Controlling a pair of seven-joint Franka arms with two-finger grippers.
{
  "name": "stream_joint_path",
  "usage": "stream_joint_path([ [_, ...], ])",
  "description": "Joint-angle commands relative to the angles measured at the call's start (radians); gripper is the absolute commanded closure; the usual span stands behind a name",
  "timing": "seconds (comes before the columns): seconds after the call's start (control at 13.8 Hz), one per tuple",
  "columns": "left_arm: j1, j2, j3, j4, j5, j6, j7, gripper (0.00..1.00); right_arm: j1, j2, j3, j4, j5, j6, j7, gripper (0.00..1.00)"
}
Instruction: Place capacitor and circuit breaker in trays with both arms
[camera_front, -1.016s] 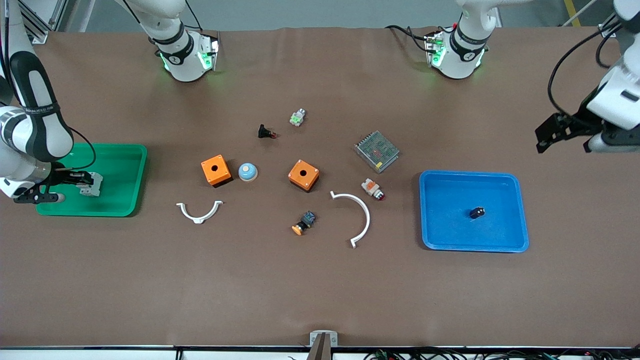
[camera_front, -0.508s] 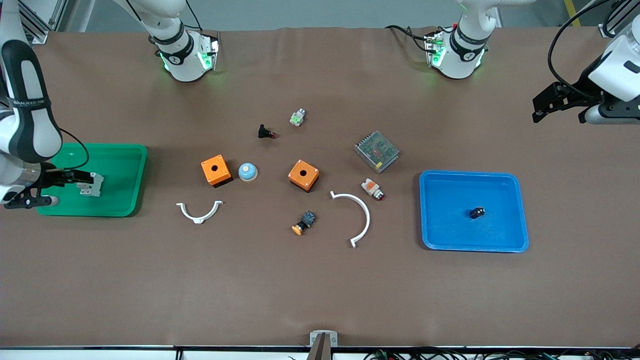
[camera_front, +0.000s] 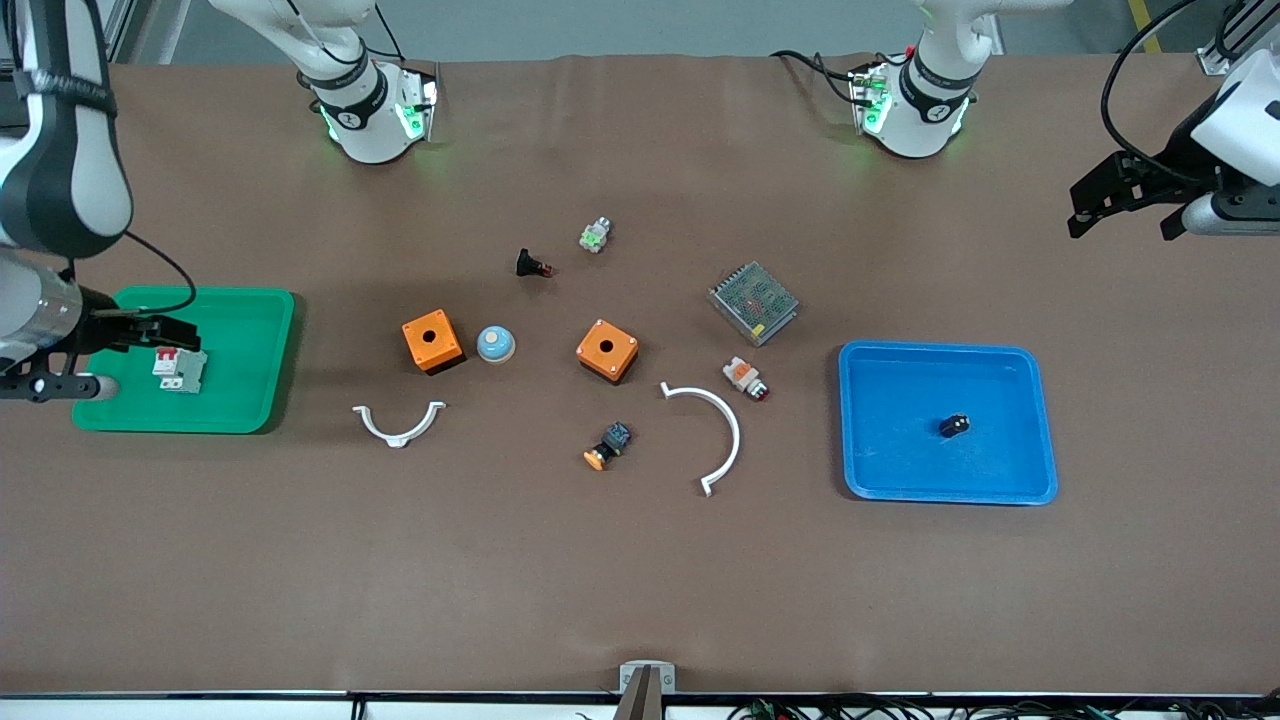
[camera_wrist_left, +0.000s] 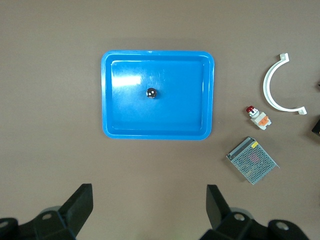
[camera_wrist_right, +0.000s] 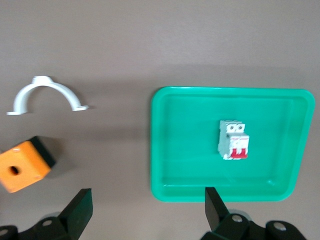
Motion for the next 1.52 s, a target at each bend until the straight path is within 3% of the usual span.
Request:
stream_joint_path([
  [0.0,-0.003,0.001,-0.009,0.012,-0.009,-0.016,0.001,0.00,0.049,-0.087,-0.005,-0.024,-0.007,-0.025,0.068,0.00],
  [0.29,-0.003,0.020,-0.031,0.027,-0.006,0.000,-0.025,0.00,0.053,-0.153,-0.008,0.001,0.076,-0.075,0.070,0.00],
  [0.8,0.001,0.058,-0.031,0.075,-0.007,-0.006,-0.010,0.00,0.047,-0.143,-0.013,0.169,0.075,-0.159,0.064,0.00],
  [1.45,-0.001,0.052,-0.031,0.075,0.017,-0.013,-0.021,0.00,0.030,-0.126,-0.017,0.263,0.073,-0.154,0.059,0.00],
])
